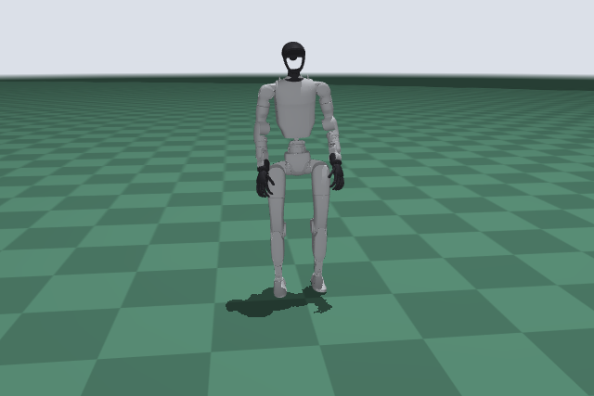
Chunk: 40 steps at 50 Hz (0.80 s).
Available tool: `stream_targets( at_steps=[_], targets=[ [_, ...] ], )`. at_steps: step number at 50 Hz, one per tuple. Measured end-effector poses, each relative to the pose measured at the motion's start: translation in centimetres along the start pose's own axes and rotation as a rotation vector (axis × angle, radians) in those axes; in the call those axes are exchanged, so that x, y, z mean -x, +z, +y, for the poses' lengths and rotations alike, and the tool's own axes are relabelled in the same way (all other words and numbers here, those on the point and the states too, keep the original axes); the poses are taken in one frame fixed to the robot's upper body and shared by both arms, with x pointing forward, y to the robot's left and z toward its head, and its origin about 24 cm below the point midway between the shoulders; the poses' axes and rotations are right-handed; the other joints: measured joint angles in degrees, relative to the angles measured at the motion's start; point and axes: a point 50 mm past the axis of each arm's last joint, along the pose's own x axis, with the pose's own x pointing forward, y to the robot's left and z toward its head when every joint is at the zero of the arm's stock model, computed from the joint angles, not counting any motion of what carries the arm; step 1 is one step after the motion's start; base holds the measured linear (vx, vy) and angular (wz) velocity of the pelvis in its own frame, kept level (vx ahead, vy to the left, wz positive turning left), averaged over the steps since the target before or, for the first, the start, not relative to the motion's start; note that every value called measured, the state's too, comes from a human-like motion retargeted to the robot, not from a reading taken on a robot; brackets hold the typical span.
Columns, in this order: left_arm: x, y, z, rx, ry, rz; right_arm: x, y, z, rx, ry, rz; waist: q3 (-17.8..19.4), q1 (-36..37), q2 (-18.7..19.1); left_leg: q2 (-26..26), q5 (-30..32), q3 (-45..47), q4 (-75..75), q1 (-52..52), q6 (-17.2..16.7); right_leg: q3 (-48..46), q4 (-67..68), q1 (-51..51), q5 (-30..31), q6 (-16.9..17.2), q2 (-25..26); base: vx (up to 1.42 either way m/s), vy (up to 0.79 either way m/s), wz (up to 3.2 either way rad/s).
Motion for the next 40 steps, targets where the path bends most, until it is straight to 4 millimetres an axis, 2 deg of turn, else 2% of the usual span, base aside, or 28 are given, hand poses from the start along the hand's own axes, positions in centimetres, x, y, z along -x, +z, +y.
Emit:
stream_targets(
  at_steps=[3, 7, 12, 17, 32, 35, 40],
  targets=[
    [-0.2, 0.1, -0.4, -0.032, -0.089, -0.002, -0.1, 0.2, 0.3, -0.016, 0.065, 0.001, -0.49, -1.00, 0.11, -0.14, -0.47, -0.31, 0.04, -0.09, 0.17, -0.32, 0.68, -0.24, -0.96, -0.05, -0.22, 0.00, 0.00, 0.00],
    [-0.1, -0.4, -0.9, 0.025, -0.150, 0.045, -0.2, 0.4, 0.5, -0.038, 0.102, 0.005, -1.68, -1.80, -0.07, -0.21, -0.43, -0.24, -0.30, -0.63, 0.23, -0.33, 1.14, -1.19, -1.36, -0.27, -0.32, 0.00, 0.00, 0.00],
    [-0.2, -1.0, -1.1, 0.177, -0.149, 0.116, -0.3, 0.3, 0.1, -0.089, 0.102, 0.022, -1.21, -2.15, 0.19, 0.03, -0.45, -0.11, -0.11, -0.06, 0.30, -0.33, 0.60, -0.29, -1.11, -0.40, -0.07, 0.00, 0.00, 0.00],
    [-0.2, -1.4, -1.1, 0.243, -0.144, 0.158, -0.2, 0.1, 0.1, -0.118, 0.097, 0.040, -1.56, -1.72, 0.10, -0.02, -0.13, 0.24, -0.37, -0.05, 0.34, 0.04, 0.82, -0.62, -1.19, -0.59, -0.08, 0.00, 0.00, 0.00],
    [-0.8, -0.3, -1.4, 0.115, -0.157, 0.141, -0.2, 0.3, 0.5, -0.100, 0.093, 0.031, -1.30, -1.46, -0.10, -0.29, -0.04, -0.55, -1.56, 1.37, 0.17, -0.89, 1.11, 0.29, -1.16, -0.53, -0.39, 0.00, 0.00, 0.00],
    [-1.0, 0.0, -1.4, 0.121, -0.148, 0.141, -0.3, 0.3, 0.2, -0.098, 0.079, 0.041, -0.93, -1.70, 0.06, -0.48, 0.20, -0.97, -1.75, 1.76, 0.05, -0.64, -1.71, 2.05, -0.43, -1.73, -0.35, 0.00, 0.00, 0.00],
    [-1.0, 0.3, -1.4, 0.136, -0.130, 0.125, -0.5, 0.6, -0.1, -0.102, 0.070, 0.030, -0.65, -1.82, 0.11, -0.42, -0.05, -0.76, -1.56, 2.17, -0.03, -0.52, -1.96, 2.62, -0.47, -1.72, -0.29, 0.00, 0.00, 0.00]
  ],
)
